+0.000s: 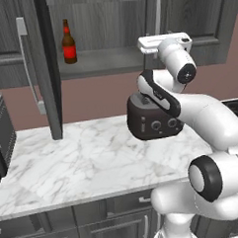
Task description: Get the candle and the beer from the cabinet and move them to the dining counter.
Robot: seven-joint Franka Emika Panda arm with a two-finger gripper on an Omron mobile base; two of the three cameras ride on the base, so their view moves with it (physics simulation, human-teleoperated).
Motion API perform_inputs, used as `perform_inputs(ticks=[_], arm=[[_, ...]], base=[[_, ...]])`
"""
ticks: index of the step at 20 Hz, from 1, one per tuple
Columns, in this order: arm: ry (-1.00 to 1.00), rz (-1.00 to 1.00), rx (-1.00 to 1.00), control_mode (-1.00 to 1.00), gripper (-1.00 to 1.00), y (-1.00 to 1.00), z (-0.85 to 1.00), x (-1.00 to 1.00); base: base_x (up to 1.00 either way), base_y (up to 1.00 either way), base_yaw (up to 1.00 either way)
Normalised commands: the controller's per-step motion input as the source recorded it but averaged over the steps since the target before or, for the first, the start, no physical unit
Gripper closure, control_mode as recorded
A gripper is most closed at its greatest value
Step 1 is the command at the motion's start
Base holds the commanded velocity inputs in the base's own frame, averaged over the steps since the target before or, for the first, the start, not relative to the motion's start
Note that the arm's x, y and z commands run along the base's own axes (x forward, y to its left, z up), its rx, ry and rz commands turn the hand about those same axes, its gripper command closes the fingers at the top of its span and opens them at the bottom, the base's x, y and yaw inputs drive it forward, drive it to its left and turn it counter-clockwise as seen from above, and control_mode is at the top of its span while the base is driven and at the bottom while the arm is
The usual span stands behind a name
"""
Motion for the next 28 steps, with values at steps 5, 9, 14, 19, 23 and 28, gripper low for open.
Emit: perform_inputs(ticks=[5, 9, 14, 19, 23, 28], arm=[[0.0, 0.0, 0.0, -1.0, -1.0, 0.0, 0.0, 0.27], [0.0, 0.0, 0.0, -1.0, -1.0, 0.0, 0.0, 0.28], [0.0, 0.0, 0.0, -1.0, -1.0, 0.0, 0.0, 0.26], [0.0, 0.0, 0.0, -1.0, -1.0, 0.0, 0.01, 0.29], [0.0, 0.0, 0.0, -1.0, 1.0, 0.0, 0.0, 0.31], [0.0, 0.0, 0.0, -1.0, 1.0, 0.0, 0.0, 0.26]], base=[[0.0, 0.0, 0.0], [0.0, 0.0, 0.0], [0.0, 0.0, 0.0], [0.0, 0.0, 0.0], [0.0, 0.0, 0.0], [0.0, 0.0, 0.0]])
